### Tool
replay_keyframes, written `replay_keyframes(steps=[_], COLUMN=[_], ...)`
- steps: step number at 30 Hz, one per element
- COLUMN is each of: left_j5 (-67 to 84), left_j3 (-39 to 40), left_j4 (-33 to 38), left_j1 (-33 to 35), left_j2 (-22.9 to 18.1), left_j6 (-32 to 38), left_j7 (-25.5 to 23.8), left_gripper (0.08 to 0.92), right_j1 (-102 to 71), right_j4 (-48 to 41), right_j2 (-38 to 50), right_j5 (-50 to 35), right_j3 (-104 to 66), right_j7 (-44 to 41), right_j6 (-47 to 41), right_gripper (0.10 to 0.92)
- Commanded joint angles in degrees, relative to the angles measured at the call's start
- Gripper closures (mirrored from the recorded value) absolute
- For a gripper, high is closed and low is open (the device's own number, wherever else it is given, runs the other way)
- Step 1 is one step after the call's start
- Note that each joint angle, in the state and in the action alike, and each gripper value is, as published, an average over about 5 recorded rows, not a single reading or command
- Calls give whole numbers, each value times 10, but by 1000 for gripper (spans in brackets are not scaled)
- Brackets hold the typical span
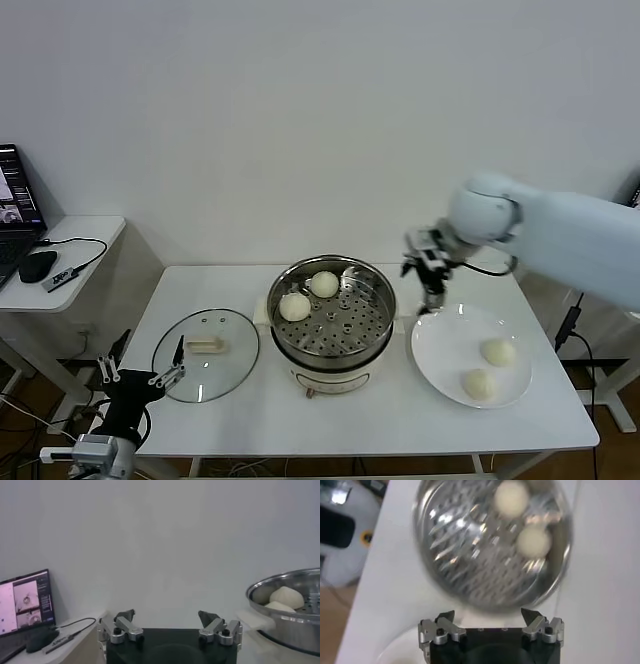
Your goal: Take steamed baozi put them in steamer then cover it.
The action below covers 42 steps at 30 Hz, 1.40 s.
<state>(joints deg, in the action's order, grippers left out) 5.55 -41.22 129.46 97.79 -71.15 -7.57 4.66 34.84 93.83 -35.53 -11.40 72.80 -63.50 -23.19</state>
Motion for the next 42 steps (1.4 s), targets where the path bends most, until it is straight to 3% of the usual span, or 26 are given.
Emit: replay_keyframes(steps=[1,9,15,35,42], left_j5=[-5,-11,-14,-14,-14], left_j3=[2,2,2,-6,-5], left_j4=[-2,-6,-9,-20,-24], left_j1=[5,7,9,11,8], left_j2=[-3,-6,-8,-11,-11], left_j6=[1,1,1,2,2], left_j7=[0,0,0,0,0], left_gripper=[177,177,177,177,177], right_j1=[-118,-356,-438,-472,-468], right_j4=[55,30,4,-94,-111], right_j2=[179,194,168,79,65], right_j5=[126,178,191,225,224], right_j3=[-51,-230,-291,-309,-308], right_j7=[-33,-14,0,23,25], right_j6=[72,79,78,77,71], right_gripper=[203,203,203,207,279])
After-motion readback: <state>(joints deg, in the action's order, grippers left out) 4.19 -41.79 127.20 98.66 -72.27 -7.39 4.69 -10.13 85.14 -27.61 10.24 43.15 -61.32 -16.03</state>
